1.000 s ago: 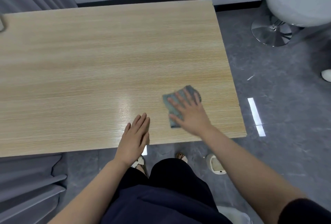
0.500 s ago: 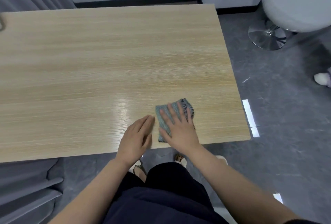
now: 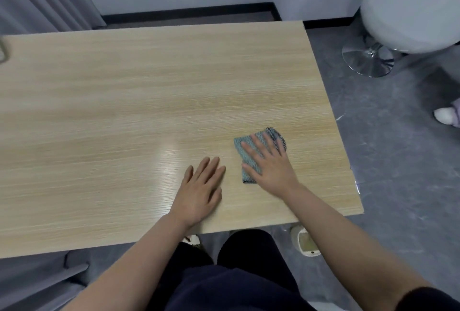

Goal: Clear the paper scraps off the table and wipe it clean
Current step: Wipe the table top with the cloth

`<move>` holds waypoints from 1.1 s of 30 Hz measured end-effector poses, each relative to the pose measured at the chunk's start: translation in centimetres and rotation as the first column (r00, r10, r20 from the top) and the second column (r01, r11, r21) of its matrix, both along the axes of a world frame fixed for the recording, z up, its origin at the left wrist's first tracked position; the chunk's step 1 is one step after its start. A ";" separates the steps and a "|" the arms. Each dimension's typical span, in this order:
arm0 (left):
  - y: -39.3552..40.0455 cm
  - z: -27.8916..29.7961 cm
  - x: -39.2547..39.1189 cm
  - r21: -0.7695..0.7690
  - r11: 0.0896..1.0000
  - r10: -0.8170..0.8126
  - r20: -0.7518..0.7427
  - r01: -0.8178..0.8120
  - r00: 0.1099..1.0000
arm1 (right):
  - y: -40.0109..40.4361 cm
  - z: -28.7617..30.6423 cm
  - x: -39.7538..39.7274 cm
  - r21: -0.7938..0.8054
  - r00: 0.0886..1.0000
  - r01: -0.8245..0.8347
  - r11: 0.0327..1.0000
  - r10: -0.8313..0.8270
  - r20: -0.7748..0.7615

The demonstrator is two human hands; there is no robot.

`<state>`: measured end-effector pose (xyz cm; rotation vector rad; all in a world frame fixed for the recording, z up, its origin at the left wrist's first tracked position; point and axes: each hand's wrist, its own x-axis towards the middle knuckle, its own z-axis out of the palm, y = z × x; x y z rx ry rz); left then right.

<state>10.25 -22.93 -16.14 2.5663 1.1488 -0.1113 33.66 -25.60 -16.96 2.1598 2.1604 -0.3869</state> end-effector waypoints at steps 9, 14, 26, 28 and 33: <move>2.2 0.2 2.1 -0.057 0.979 0.198 0.004 -0.197 0.980 | 9.4 0.3 8.2 -0.065 0.980 0.198 0.978 -0.197 0.014; 2.0 -0.3 2.3 -0.041 0.967 0.250 -0.008 -0.250 0.968 | 5.9 0.2 3.2 -0.035 1.000 0.012 0.999 -0.013 -0.029; 8.5 0.5 5.2 0.042 0.974 0.222 0.068 -0.225 0.973 | 8.0 0.0 5.2 -0.005 0.963 -0.268 0.963 0.268 -0.028; 9.7 0.5 5.9 0.005 0.968 0.249 0.078 -0.250 0.965 | 10.5 0.2 6.3 -0.021 0.989 -0.149 0.989 0.149 -0.011; 11.7 0.5 6.8 -0.024 0.975 0.223 0.089 -0.222 0.971 | 16.9 0.1 10.6 -0.021 0.988 0.153 0.988 -0.154 -0.019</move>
